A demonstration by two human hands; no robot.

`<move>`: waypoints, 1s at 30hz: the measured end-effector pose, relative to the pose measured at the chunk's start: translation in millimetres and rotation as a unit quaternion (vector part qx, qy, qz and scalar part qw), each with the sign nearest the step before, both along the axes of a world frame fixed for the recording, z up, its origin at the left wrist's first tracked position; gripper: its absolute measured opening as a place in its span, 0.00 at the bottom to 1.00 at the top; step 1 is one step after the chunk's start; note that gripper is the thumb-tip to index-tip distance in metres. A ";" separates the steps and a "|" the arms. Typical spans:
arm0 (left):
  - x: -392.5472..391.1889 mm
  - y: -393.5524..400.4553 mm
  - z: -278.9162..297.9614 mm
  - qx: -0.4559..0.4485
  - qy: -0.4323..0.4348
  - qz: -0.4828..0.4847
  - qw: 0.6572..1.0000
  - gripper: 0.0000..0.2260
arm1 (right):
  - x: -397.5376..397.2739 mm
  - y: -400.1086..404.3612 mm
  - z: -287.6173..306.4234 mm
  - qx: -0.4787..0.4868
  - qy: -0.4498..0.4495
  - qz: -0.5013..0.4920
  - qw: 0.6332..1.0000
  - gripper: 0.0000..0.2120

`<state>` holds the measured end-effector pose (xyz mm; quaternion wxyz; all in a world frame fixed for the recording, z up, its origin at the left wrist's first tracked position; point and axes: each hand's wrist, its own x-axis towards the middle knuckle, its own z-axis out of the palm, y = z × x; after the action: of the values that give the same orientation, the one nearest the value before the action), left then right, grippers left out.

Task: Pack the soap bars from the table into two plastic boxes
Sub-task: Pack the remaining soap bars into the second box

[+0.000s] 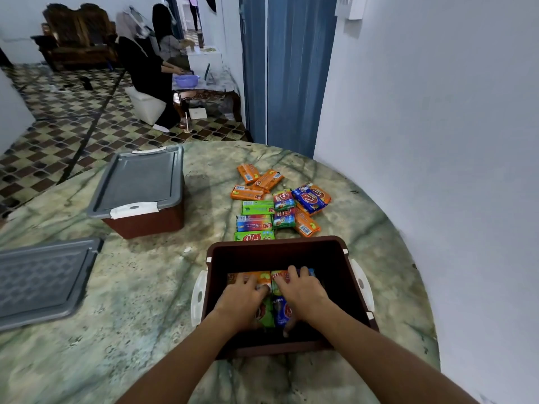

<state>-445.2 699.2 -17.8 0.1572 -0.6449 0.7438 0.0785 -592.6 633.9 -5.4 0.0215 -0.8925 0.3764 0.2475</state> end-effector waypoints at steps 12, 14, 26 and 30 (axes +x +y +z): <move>-3.5 -2.7 5.7 0.005 0.014 0.008 1.000 0.32 | -1.0 -0.1 0.4 -0.016 -0.001 0.014 1.000 0.55; -3.9 -3.1 6.2 0.008 0.013 0.011 1.000 0.32 | -0.5 -0.6 1.0 -0.011 -0.002 0.011 1.000 0.55; 0.9 -7.2 54.1 0.160 0.183 0.064 0.968 0.30 | -24.7 -20.9 39.5 0.218 -0.125 -0.033 0.967 0.33; 11.0 -59.6 115.6 0.091 0.392 0.060 0.914 0.07 | -29.9 -80.5 91.2 0.280 -0.359 -0.094 0.885 0.12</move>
<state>-434.2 639.6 97.8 -0.0934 -0.5887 0.6953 0.4016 -622.6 553.3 85.8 0.4271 -0.8377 0.3403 0.0020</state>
